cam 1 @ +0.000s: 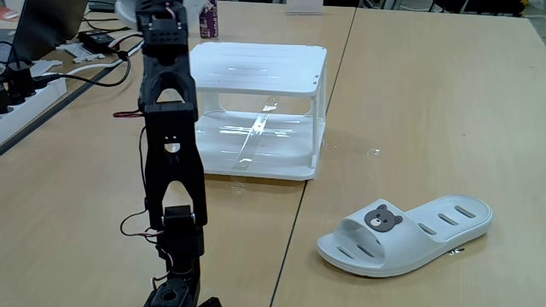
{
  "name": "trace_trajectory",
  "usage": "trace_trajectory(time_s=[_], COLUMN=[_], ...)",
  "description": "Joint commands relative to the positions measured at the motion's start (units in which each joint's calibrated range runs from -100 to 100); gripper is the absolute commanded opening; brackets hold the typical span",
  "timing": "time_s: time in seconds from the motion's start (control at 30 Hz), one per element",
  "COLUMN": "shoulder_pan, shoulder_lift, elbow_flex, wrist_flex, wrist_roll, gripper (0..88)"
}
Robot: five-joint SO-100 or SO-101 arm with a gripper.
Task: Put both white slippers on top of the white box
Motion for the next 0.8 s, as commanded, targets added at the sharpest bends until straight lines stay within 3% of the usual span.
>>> trace_trajectory(time_s=[0.0, 0.3, 0.77], shoulder_pan=[-0.3, 3.6, 6.0], shoulder_lift=[-6.8, 3.5, 35.5], elbow_flex=[-5.4, -10.4, -46.6], wrist_flex=[-0.1, -0.5, -0.5], wrist_roll=[0.4, 0.4, 0.4], gripper=[0.8, 0.8, 0.8])
